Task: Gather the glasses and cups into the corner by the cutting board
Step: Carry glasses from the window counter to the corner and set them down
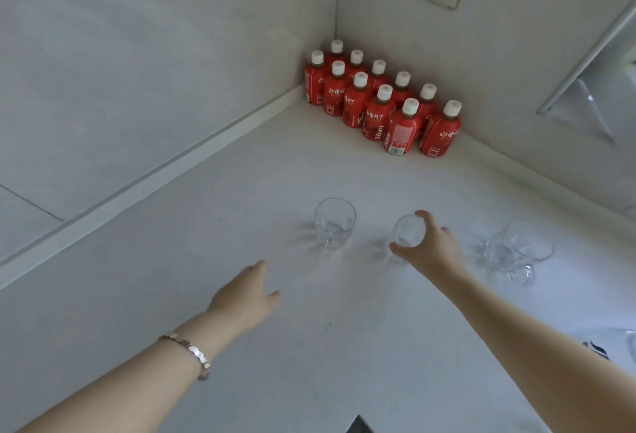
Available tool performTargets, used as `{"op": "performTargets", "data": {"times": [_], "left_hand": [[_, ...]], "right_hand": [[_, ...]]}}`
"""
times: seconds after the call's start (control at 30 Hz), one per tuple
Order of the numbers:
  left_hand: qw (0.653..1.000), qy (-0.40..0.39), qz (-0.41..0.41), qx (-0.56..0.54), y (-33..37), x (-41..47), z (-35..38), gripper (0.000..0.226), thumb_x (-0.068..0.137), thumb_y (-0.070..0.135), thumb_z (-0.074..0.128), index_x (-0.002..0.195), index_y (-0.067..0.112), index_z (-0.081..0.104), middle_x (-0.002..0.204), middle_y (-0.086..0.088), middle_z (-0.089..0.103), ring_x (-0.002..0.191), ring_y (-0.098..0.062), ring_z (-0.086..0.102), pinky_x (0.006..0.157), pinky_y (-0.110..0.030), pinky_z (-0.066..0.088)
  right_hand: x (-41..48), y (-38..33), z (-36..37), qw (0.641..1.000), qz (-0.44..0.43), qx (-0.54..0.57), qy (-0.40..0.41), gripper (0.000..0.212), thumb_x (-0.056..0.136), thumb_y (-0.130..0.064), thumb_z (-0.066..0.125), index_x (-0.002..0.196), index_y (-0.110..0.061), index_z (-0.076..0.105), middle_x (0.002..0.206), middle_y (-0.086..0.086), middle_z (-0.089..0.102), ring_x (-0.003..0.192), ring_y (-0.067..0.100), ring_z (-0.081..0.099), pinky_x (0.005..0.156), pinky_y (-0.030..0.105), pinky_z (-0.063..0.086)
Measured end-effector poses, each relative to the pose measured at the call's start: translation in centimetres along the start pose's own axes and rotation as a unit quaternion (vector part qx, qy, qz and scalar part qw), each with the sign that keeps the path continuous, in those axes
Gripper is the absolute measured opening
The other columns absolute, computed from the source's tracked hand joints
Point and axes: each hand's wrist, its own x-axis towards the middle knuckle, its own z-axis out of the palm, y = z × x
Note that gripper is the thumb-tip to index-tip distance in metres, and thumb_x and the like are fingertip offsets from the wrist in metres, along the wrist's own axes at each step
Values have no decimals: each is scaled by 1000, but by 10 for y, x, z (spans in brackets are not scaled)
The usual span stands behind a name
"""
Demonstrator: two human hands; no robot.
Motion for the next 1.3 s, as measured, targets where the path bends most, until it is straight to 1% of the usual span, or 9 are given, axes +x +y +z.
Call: {"op": "performTargets", "data": {"times": [0.13,0.27,0.33,0.43,0.57,0.73,0.83,1.1,1.3], "left_hand": [[989,101,103,-40,70,43,-2,91,78,34,68,147,14,12,154,-10,14,138,-31,33,106,-42,39],[994,50,95,12,101,81,9,113,70,42,74,149,19,-4,160,-2,-5,146,-27,15,111,-46,31],[996,36,84,6,103,90,14,105,73,39,73,149,19,3,159,-2,5,143,-27,24,108,-46,34],[994,70,85,-16,99,88,12,84,72,30,74,139,12,27,144,-8,32,122,-33,49,90,-41,46],[993,89,82,1,70,57,8,78,65,31,78,126,9,35,130,-7,40,113,-30,53,78,-37,47],[983,118,15,-141,-18,-13,6,82,58,21,81,128,15,38,131,0,42,118,-22,52,93,-34,48],[968,143,-43,-203,-89,-58,-2,81,53,23,83,122,17,42,115,5,43,113,-19,53,86,-25,43],[940,221,-154,-211,-293,-212,-22,82,50,21,83,123,19,45,110,8,40,106,-19,54,85,-26,44],[930,245,-203,-184,-455,-346,-28,87,54,25,80,131,20,40,130,3,42,115,-19,52,90,-27,45]], "right_hand": [[-18,7,-8,997,-54,-38,-38,80,71,-39,75,139,-39,32,120,6,51,81,20,51,73,23,38],[-32,12,-5,995,-71,-43,-47,82,69,-40,75,138,-43,32,119,1,52,100,23,60,76,25,43],[-36,14,-2,995,-77,-43,-52,82,68,-40,75,138,-45,31,121,-1,51,105,22,60,78,25,43],[-43,12,5,993,-92,-47,-60,83,69,-38,74,139,-45,31,124,-2,50,107,22,59,76,24,41],[-57,3,21,989,-117,-44,-74,84,69,-34,75,139,-45,31,128,-2,48,112,22,56,80,25,42],[-97,-28,55,975,-180,-61,-117,83,69,-32,74,138,-47,31,131,-5,45,113,21,55,80,23,42],[-133,-60,88,956,-233,-81,-161,82,70,-34,73,138,-48,29,132,-6,44,112,21,55,85,25,46],[-277,-168,205,884,-379,-139,-235,83,68,-36,72,137,-50,29,130,-7,46,112,19,55,85,24,46],[-416,-244,301,842,-438,-187,-254,83,67,-40,72,137,-50,28,129,-7,48,107,16,58,77,20,40]]}}
